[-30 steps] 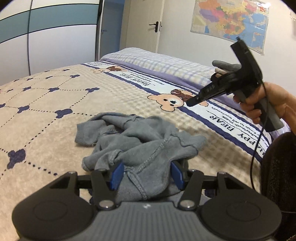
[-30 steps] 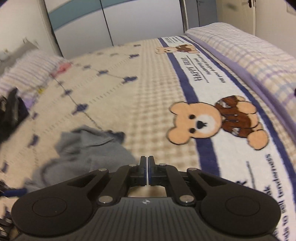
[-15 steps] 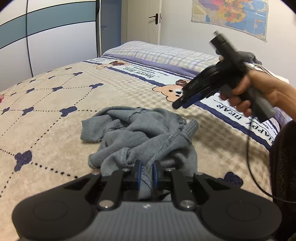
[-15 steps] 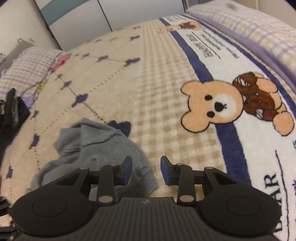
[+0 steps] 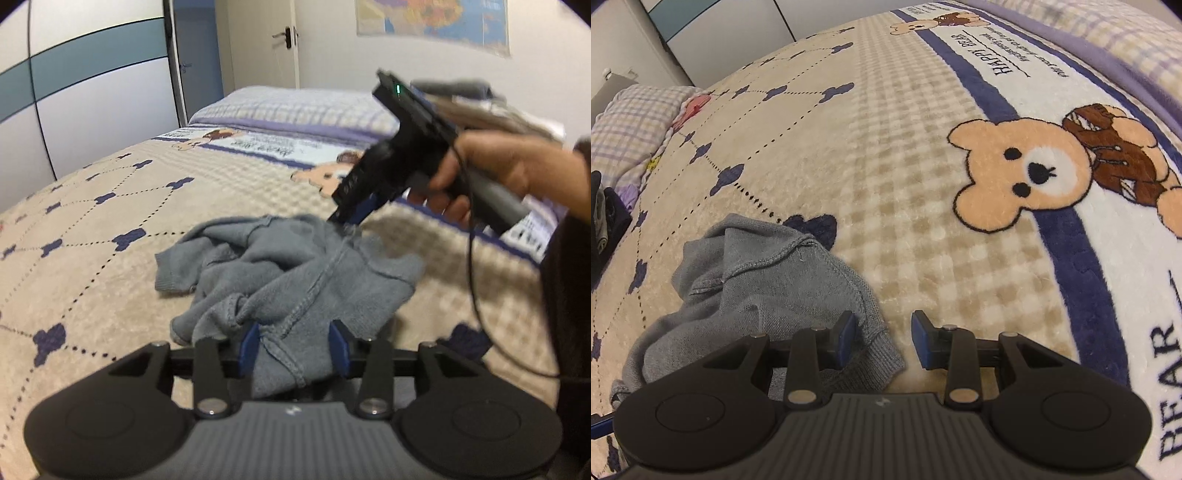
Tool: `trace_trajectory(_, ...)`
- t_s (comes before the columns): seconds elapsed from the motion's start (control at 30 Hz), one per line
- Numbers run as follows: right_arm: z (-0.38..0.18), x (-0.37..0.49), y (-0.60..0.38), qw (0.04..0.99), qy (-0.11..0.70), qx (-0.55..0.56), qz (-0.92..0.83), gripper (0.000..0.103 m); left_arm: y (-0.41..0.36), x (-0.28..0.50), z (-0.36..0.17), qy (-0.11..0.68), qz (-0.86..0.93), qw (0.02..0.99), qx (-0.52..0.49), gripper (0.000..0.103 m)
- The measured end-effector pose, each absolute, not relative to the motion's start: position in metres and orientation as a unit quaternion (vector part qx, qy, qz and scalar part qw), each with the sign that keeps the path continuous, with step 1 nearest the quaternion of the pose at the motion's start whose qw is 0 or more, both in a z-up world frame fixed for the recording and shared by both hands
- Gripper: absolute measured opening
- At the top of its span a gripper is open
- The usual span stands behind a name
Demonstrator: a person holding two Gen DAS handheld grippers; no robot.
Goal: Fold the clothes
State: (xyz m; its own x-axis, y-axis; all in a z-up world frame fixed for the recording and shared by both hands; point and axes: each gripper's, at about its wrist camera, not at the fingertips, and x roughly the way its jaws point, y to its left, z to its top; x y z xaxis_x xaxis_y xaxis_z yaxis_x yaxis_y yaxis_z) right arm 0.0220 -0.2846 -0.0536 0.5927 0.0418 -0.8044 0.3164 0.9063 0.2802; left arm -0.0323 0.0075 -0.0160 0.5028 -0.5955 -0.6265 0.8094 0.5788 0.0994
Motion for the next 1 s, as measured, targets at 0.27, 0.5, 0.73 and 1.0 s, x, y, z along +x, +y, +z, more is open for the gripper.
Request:
trace_trajectory(0.27, -0.056, 0.024, -0.259, 0.884, 0.452, 0.109, -0.054, 0.023, 0.008, -0.033, -0.016, 0.274, -0.398, 0.854, 0.192, 0.014)
trace_trajectory(0.5, -0.047, 0.018, -0.258, 0.877, 0.452, 0.162, -0.002, 0.007, 0.016, -0.05, -0.008, 0.249, -0.37, 0.875, 0.188, 0.005)
trace_trajectory(0.73, -0.019, -0.012, -0.284, 0.863, 0.341, 0.365, 0.079, 0.007, 0.049, -0.053, 0.014, 0.193, -0.289, 0.928, 0.132, 0.005)
trace_trajectory(1.0, 0.023, -0.048, -0.298, 0.867, 0.192, 0.446, 0.108, 0.006, 0.075, -0.037, 0.025, 0.167, -0.194, 0.964, 0.075, 0.004)
